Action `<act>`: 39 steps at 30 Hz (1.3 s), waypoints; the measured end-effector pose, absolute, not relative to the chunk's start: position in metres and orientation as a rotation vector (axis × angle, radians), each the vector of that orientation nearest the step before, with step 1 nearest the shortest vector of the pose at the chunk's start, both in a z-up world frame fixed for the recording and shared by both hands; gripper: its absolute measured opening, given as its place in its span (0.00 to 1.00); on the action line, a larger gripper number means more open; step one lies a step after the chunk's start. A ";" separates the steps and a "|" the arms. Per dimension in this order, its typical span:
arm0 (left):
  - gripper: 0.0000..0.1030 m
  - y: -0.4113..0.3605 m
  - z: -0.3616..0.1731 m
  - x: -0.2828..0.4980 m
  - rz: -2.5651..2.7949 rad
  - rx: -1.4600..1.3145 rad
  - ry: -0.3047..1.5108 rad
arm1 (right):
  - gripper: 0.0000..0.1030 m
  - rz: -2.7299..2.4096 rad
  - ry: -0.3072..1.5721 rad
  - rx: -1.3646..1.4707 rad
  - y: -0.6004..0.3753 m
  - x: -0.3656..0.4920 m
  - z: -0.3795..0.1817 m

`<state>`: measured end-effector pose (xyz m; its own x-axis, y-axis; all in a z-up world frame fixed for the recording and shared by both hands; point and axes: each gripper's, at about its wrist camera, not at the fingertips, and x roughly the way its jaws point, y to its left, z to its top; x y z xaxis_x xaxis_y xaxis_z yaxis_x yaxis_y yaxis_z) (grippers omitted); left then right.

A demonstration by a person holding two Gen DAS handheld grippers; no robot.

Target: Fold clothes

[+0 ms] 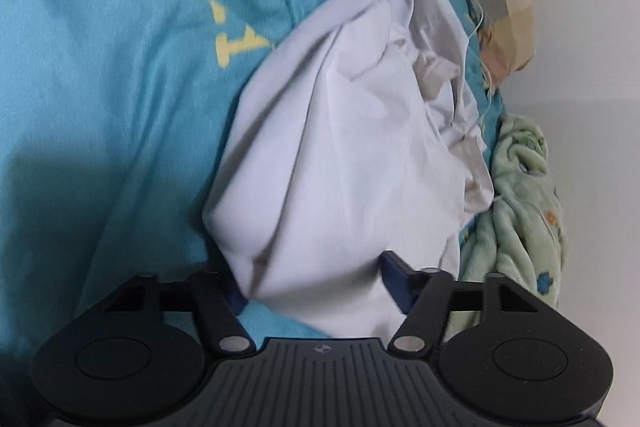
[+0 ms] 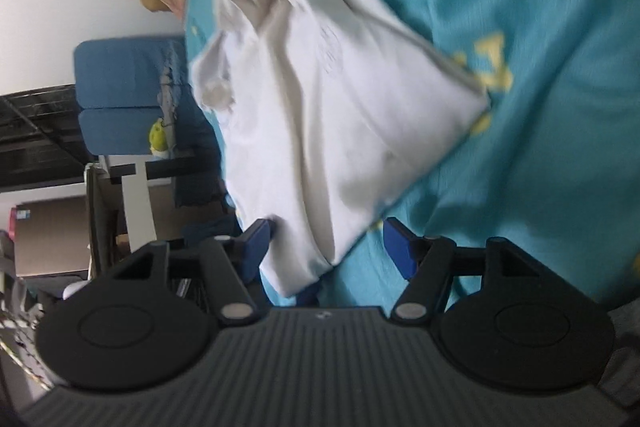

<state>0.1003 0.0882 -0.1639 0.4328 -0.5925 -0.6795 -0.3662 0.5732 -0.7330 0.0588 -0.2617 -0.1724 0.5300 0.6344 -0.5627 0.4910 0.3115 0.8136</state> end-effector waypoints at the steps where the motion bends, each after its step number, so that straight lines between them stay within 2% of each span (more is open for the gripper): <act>1: 0.43 0.089 -0.164 0.101 -0.181 -1.013 1.158 | 0.64 0.123 1.111 1.331 -0.258 0.060 -0.176; 2: 0.30 0.089 -0.164 0.101 -0.187 -1.017 1.150 | 0.64 0.122 1.117 1.342 -0.256 0.062 -0.179; 3: 0.23 0.090 -0.162 0.101 -0.197 -1.029 1.133 | 0.64 0.122 1.119 1.356 -0.254 0.063 -0.182; 7: 0.16 0.097 -0.147 0.099 -0.268 -1.100 1.029 | 0.64 0.101 1.086 1.415 -0.255 0.064 -0.186; 11: 0.15 0.103 -0.132 0.099 -0.338 -1.156 0.946 | 0.64 0.062 1.005 1.448 -0.262 0.060 -0.182; 16: 0.15 0.110 -0.129 0.099 -0.356 -1.207 0.929 | 0.63 -0.001 0.950 1.450 -0.271 0.056 -0.183; 17: 0.15 0.111 -0.130 0.098 -0.353 -1.215 0.930 | 0.57 0.004 0.940 1.441 -0.273 0.055 -0.183; 18: 0.15 0.113 -0.130 0.096 -0.352 -1.220 0.930 | 0.44 0.006 0.928 1.425 -0.275 0.055 -0.181; 20: 0.15 0.115 -0.127 0.094 -0.358 -1.217 0.927 | 0.26 0.008 0.902 1.390 -0.278 0.053 -0.174; 22: 0.15 0.114 -0.122 0.092 -0.363 -1.199 0.921 | 0.17 0.017 0.879 1.354 -0.280 0.054 -0.166; 31: 0.14 0.125 -0.073 0.058 -0.374 -1.200 0.881 | 0.13 0.082 0.738 1.190 -0.277 0.042 -0.091; 39: 0.14 0.128 -0.033 -0.009 -0.367 -1.132 0.911 | 0.14 0.064 0.714 1.186 -0.272 -0.027 -0.060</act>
